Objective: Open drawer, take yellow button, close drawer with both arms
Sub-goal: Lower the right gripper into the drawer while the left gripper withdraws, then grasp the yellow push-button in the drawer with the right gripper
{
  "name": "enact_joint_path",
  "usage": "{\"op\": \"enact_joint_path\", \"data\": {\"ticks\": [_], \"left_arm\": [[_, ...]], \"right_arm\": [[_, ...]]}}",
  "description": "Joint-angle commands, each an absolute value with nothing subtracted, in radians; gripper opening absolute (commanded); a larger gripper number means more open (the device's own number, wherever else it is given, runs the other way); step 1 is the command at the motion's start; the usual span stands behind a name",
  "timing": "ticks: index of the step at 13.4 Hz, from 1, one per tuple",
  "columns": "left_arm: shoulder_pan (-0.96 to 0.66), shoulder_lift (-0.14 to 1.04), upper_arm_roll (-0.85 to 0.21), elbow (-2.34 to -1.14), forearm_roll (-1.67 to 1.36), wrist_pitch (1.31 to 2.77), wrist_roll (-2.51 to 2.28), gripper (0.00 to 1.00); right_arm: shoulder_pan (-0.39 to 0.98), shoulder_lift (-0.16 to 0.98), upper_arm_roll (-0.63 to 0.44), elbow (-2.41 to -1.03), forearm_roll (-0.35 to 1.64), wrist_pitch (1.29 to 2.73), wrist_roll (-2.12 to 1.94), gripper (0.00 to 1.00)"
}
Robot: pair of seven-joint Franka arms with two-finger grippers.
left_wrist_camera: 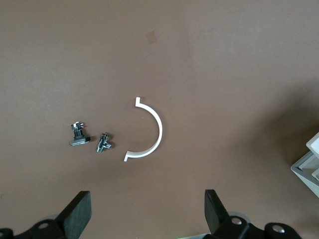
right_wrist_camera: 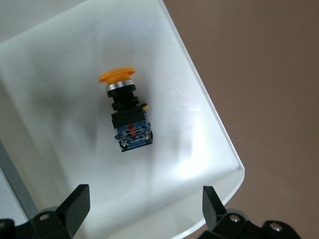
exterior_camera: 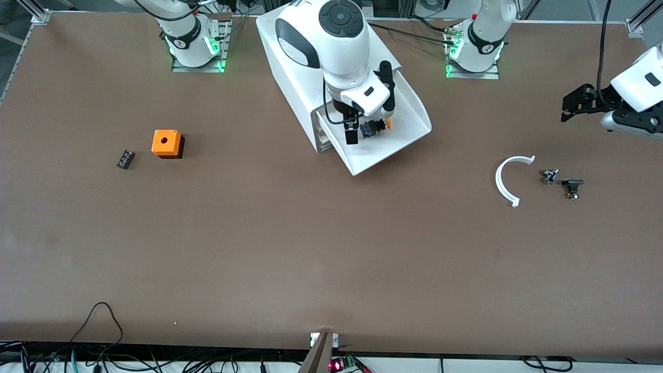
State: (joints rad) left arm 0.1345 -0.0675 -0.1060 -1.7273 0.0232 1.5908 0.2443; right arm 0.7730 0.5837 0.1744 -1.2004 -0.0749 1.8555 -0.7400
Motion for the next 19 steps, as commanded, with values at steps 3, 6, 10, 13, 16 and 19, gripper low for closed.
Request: {"op": "enact_joint_path", "data": {"ticks": [3,6,10,13,16,19], "left_arm": [[0.121,-0.066,-0.092,-1.724,0.046,1.589,0.229,1.00],[0.121,-0.066,-0.092,-1.723,0.046,1.589,0.230,1.00],[0.120,-0.064,-0.092,-1.721,0.044,1.594,0.232,1.00],[0.120,-0.064,-0.094,-1.720,0.043,1.595,0.233,1.00],[0.120,-0.064,-0.092,-1.720,0.041,1.595,0.235,1.00],[0.120,-0.064,-0.094,-1.720,0.040,1.595,0.235,1.00]], "right_arm": [[0.807,0.612,0.213,-1.164,-0.144,1.835,-0.792,1.00],[0.807,0.638,0.216,-1.163,-0.144,1.848,-0.790,1.00],[0.799,0.672,0.222,-1.161,-0.143,1.893,-0.784,1.00],[0.799,0.686,0.221,-1.161,-0.141,1.939,-0.781,1.00],[0.799,0.689,0.222,-1.161,-0.140,1.942,-0.775,1.00],[0.807,0.696,0.222,-1.163,-0.140,1.940,-0.772,0.98]]}}
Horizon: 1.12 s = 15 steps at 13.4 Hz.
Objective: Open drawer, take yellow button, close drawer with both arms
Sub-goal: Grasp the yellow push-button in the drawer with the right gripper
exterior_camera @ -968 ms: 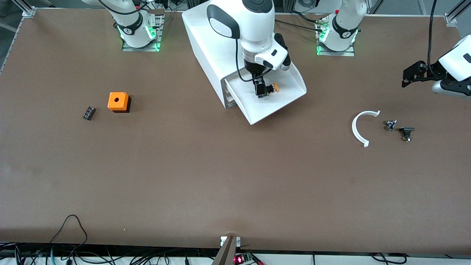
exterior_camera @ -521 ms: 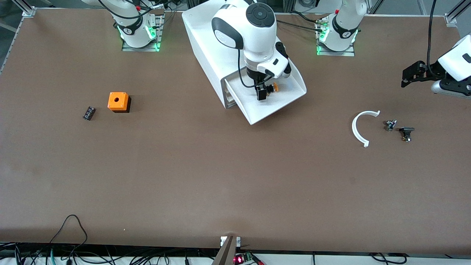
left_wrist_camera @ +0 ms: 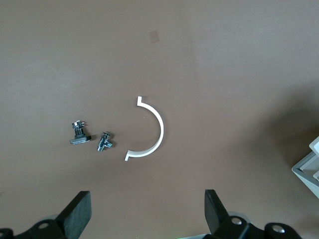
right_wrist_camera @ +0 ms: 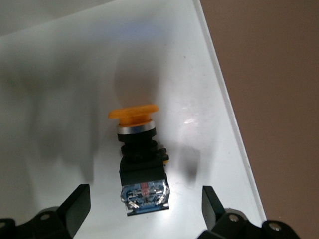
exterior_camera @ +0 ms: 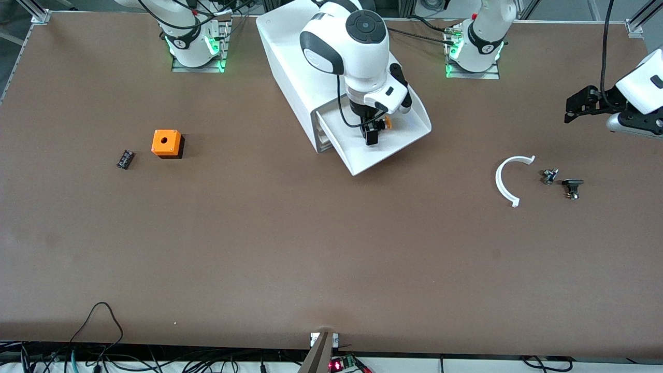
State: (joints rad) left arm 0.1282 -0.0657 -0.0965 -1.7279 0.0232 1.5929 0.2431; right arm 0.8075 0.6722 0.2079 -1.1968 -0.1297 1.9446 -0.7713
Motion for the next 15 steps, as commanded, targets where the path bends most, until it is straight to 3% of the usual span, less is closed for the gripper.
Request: {"op": "enact_joint_path", "data": {"ticks": [1,15], "left_arm": [[0.120,-0.064,-0.092,-1.720,0.040,1.594,0.235,1.00],[0.117,-0.061,-0.094,-1.717,0.046,1.597,0.238,1.00]], "right_arm": [[0.808,0.698,0.222,-1.163,-0.140,1.940,-0.769,0.95],[0.836,0.704,0.222,-1.164,-0.167,1.942,-0.767,0.23]]}}
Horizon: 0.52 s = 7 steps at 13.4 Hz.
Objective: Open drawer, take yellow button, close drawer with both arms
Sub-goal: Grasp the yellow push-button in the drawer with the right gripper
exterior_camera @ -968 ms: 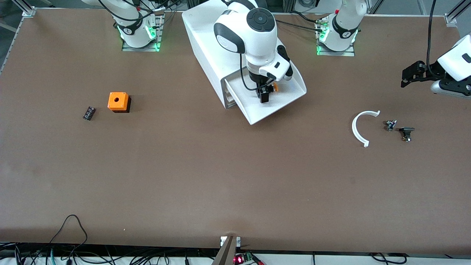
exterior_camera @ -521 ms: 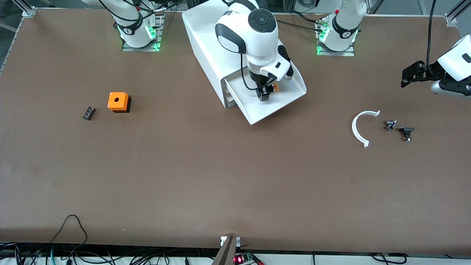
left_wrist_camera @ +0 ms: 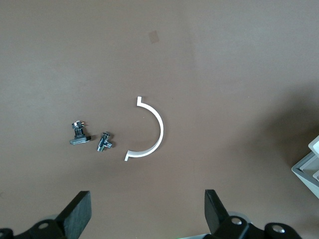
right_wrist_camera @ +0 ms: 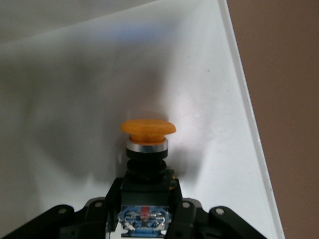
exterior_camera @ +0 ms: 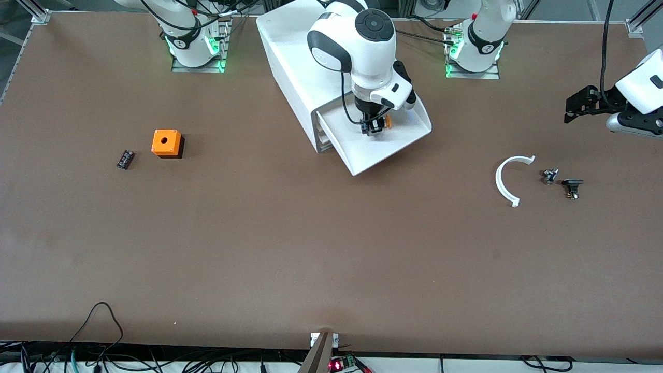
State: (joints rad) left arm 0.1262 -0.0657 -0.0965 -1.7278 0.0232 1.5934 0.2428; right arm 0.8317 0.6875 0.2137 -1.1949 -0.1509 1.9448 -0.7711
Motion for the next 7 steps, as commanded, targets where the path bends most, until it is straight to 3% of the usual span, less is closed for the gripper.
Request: {"op": "enact_joint_path", "data": {"ticks": [1,7], "left_arm": [[0.114,-0.061,-0.094,-1.717,0.046,1.597,0.239,1.00],[0.109,0.001,-0.095,-1.730,0.048,1.631,0.242,1.00]], "right_arm": [[0.838,0.701,0.222,-1.164,-0.167,1.942,-0.743,0.21],[0.847,0.637,0.206,-1.161,-0.210,1.957,-0.476,0.18]]}}
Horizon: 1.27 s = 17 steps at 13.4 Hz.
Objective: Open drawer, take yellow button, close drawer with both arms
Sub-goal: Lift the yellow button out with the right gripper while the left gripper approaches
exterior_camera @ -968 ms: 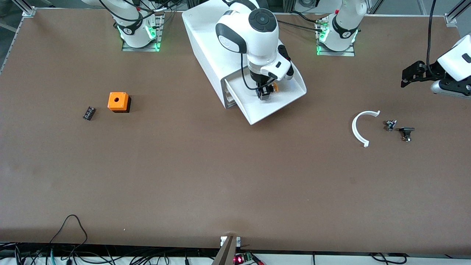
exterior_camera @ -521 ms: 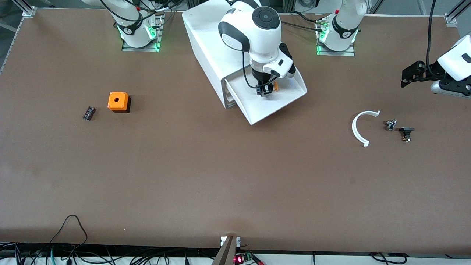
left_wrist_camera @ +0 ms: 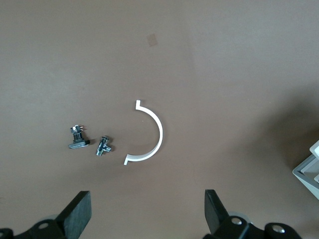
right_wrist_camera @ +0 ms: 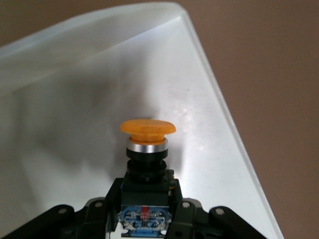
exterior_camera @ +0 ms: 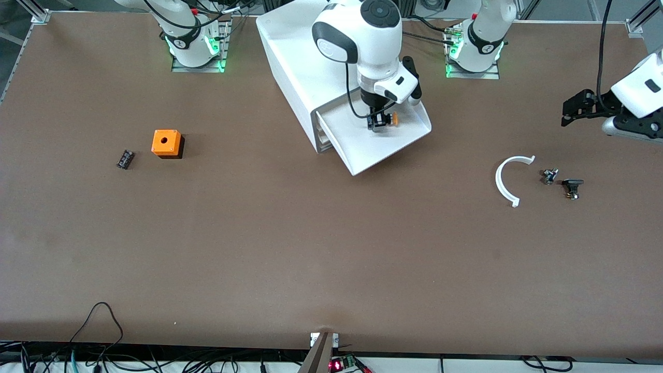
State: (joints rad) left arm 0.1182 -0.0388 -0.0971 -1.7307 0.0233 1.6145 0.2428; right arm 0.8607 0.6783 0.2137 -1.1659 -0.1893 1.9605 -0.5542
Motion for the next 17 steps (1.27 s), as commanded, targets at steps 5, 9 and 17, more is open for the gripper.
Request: {"op": "enact_joint_path", "data": {"ticks": [5,9,17], "left_arm": [[0.107,0.028,-0.107,-1.749,0.043,1.632,0.224,1.00],[0.074,0.067,-0.185,-1.824,0.035,1.791,-0.104,1.00],[0.003,0.175,-0.347,-2.074,0.031,2.273,-0.656,1.00]], "right_arm": [[0.669,0.542,0.158,-1.224,-0.070,1.960,-0.431,0.18],[0.523,0.430,0.126,-1.391,-0.052,1.959,-0.304,0.18],[0.229,0.322,0.040,-1.753,-0.072,1.966,-0.075,0.18]]}}
